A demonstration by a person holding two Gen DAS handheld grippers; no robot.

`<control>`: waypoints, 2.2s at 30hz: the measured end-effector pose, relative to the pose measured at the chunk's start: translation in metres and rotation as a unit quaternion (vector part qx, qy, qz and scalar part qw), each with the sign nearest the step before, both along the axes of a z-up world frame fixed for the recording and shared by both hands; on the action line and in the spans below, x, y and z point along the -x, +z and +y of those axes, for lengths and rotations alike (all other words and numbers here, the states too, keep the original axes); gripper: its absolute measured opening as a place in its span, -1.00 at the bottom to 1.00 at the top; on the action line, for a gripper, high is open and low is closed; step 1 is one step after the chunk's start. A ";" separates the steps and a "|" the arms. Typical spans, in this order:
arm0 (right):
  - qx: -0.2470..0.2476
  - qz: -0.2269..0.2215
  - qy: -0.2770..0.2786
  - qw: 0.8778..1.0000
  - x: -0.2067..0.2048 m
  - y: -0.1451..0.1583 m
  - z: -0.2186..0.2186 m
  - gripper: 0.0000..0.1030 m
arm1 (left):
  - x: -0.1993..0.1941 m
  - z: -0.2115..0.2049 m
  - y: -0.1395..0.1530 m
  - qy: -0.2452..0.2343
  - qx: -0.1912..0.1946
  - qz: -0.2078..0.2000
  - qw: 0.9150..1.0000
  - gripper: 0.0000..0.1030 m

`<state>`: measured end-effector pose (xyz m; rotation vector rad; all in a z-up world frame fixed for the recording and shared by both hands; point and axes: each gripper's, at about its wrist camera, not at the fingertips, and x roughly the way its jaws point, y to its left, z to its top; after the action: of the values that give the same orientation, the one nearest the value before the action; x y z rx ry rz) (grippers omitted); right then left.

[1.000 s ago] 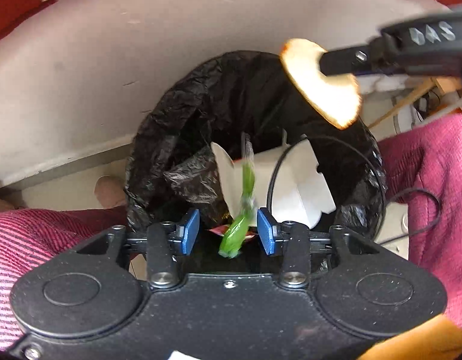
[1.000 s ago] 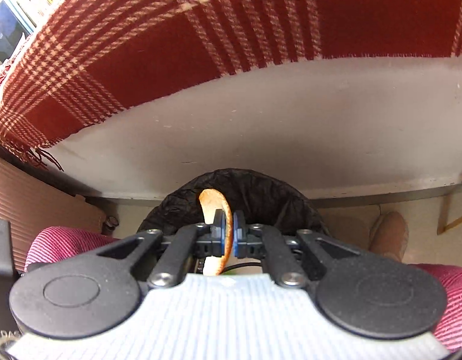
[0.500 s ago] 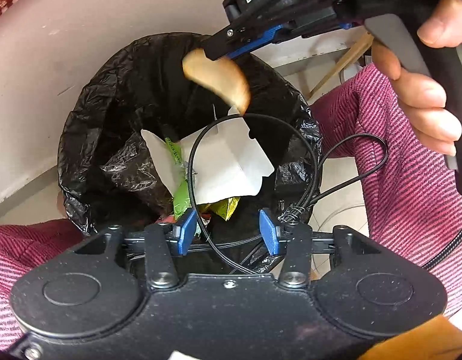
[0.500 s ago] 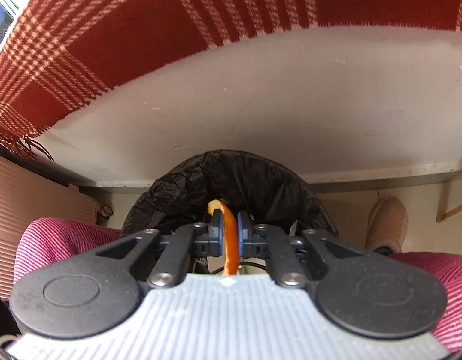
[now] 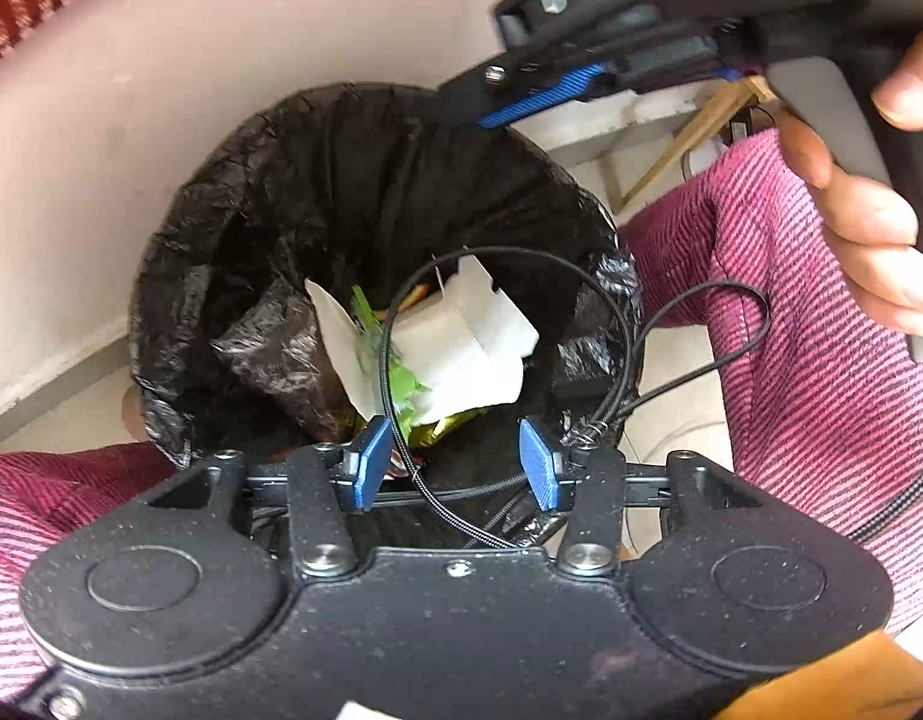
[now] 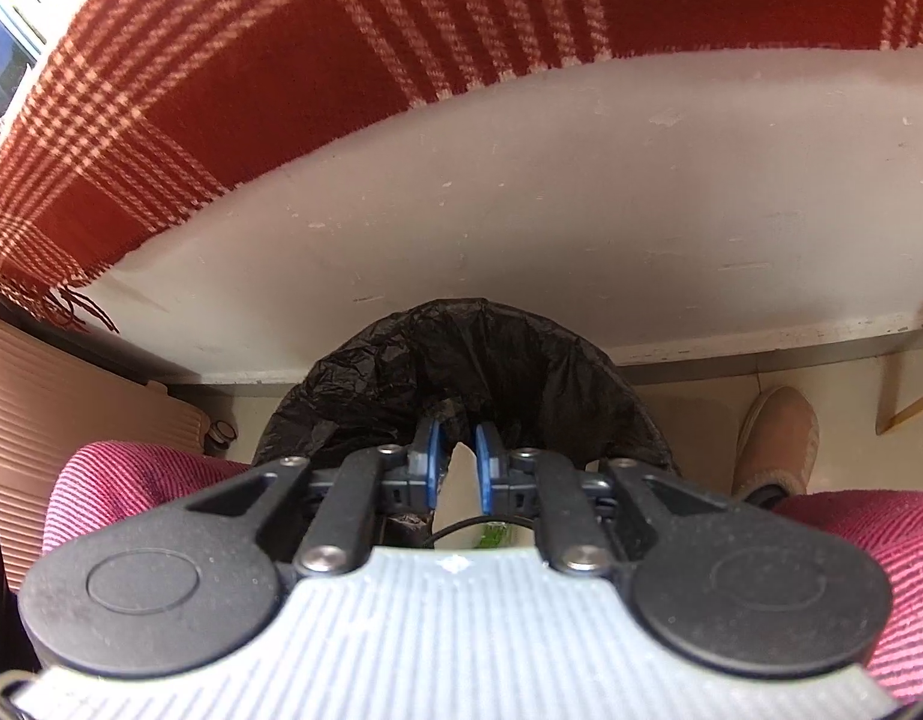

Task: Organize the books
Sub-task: 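Open both tools to drop the green and gold wrappers into the bin, then bring both tools back over the blanket toward the remaining wrappers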

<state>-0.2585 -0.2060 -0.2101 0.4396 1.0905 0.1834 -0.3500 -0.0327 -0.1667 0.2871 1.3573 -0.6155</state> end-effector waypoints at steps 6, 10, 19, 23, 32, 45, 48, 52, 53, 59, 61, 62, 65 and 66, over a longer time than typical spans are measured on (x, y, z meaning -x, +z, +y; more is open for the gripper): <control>-0.010 -0.046 -0.004 0.999 0.013 0.039 -0.013 -0.39 | -0.006 0.016 0.047 0.021 0.017 -0.067 0.997 0.02; -0.011 -0.116 -0.007 0.993 0.037 0.106 -0.033 -0.18 | -0.014 0.042 0.094 0.056 0.057 -0.104 0.991 0.17; 0.023 -0.180 -0.014 0.983 0.095 0.191 -0.059 0.04 | 0.009 0.089 0.172 0.092 0.097 -0.158 0.978 0.27; 0.050 -0.180 -0.020 0.982 0.122 0.211 -0.062 0.14 | 0.026 0.101 0.187 0.093 0.103 -0.155 0.978 0.29; 0.060 -0.176 -0.012 0.983 0.151 0.216 -0.047 0.18 | 0.066 0.117 0.200 0.102 0.110 -0.161 0.975 0.30; 0.081 -0.219 -0.003 0.972 0.138 0.254 -0.033 0.31 | 0.051 0.125 0.260 0.099 0.162 -0.213 0.959 0.45; 0.088 -0.228 -0.008 0.970 0.121 0.264 -0.034 0.31 | 0.031 0.118 0.276 0.100 0.149 -0.238 0.955 0.45; 0.099 -0.244 -0.010 0.965 0.103 0.282 -0.039 0.35 | 0.000 0.115 0.305 0.099 0.151 -0.274 0.945 0.49; 0.100 -0.251 -0.010 0.963 0.096 0.290 -0.042 0.37 | -0.008 0.115 0.312 0.102 0.156 -0.278 0.942 0.51; 0.135 -0.292 -0.041 0.946 0.038 0.332 -0.065 0.41 | -0.076 0.110 0.349 0.127 0.147 -0.318 0.928 0.53; 0.144 -0.297 -0.043 0.943 0.027 0.337 -0.068 0.41 | -0.103 0.103 0.360 0.126 0.136 -0.340 0.922 0.53; 0.150 -0.308 -0.047 0.938 0.003 0.349 -0.075 0.41 | -0.114 0.100 0.364 0.127 0.135 -0.348 0.919 0.55; 0.164 -0.317 -0.054 0.933 -0.022 0.357 -0.081 0.44 | -0.159 0.090 0.370 0.139 0.129 -0.360 0.913 0.58; 0.174 -0.320 -0.058 0.929 -0.038 0.358 -0.084 0.44 | -0.180 0.086 0.368 0.148 0.125 -0.364 0.911 0.58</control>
<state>-0.2206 -0.2898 0.1484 0.1019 0.4337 0.0191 -0.1704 0.0529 0.2017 0.0788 0.5722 -0.3599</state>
